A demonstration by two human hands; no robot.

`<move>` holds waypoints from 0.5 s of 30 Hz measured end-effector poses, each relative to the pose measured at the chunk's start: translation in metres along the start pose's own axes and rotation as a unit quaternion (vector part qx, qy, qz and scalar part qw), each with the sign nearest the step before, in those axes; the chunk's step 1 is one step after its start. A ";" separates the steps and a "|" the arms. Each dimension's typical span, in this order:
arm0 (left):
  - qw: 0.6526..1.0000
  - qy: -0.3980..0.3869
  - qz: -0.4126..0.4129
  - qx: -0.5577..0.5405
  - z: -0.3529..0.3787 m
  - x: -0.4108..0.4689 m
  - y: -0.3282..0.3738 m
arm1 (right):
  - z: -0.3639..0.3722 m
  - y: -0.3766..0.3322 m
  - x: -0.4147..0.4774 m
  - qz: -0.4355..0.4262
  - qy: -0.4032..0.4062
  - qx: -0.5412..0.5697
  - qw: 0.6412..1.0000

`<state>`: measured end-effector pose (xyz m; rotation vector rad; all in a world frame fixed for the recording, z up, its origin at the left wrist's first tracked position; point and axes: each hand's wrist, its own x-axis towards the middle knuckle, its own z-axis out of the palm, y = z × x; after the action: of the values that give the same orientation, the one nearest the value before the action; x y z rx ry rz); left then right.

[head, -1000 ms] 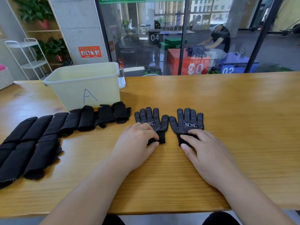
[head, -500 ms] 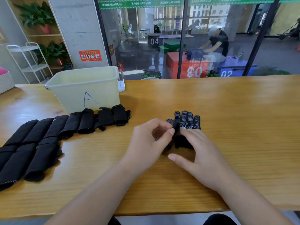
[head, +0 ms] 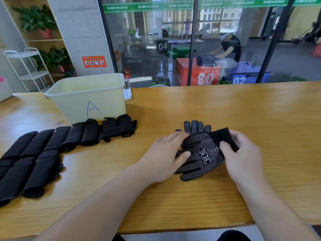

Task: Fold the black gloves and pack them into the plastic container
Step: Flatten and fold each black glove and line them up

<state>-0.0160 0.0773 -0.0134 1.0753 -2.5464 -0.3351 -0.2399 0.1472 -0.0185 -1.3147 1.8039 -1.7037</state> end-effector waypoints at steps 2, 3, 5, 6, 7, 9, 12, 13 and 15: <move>0.997 -0.049 0.013 0.054 0.005 0.001 -0.012 | -0.002 0.007 0.004 0.038 0.017 0.022 0.999; 0.996 -0.054 0.014 0.069 0.007 0.000 -0.017 | -0.002 0.009 0.005 0.047 0.025 0.023 0.998; 0.995 -0.037 0.012 0.089 0.008 -0.001 -0.025 | -0.004 0.010 0.007 0.052 0.040 0.010 0.998; 0.995 -0.026 0.011 0.101 0.007 -0.002 -0.028 | -0.005 0.010 0.008 0.053 0.046 0.004 0.998; 0.994 -0.020 0.008 0.110 0.004 -0.004 -0.031 | -0.006 0.010 0.009 0.055 0.053 0.001 0.997; 0.992 -0.021 0.000 0.124 -0.001 -0.007 -0.036 | -0.009 0.012 0.011 0.057 0.065 -0.004 0.996; 0.990 -0.016 -0.014 0.140 -0.007 -0.015 -0.045 | -0.014 0.012 0.016 0.053 0.065 -0.015 0.996; 0.990 -0.011 -0.016 0.138 -0.007 -0.017 -0.048 | -0.015 0.011 0.018 0.050 0.057 -0.026 0.997; 0.993 0.004 -0.014 0.114 -0.007 -0.022 -0.050 | -0.016 0.007 0.020 0.039 0.029 -0.056 0.997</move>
<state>0.0333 0.0584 -0.0295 1.1911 -2.6116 -0.0477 -0.2647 0.1399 -0.0140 -1.2340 1.9830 -1.6362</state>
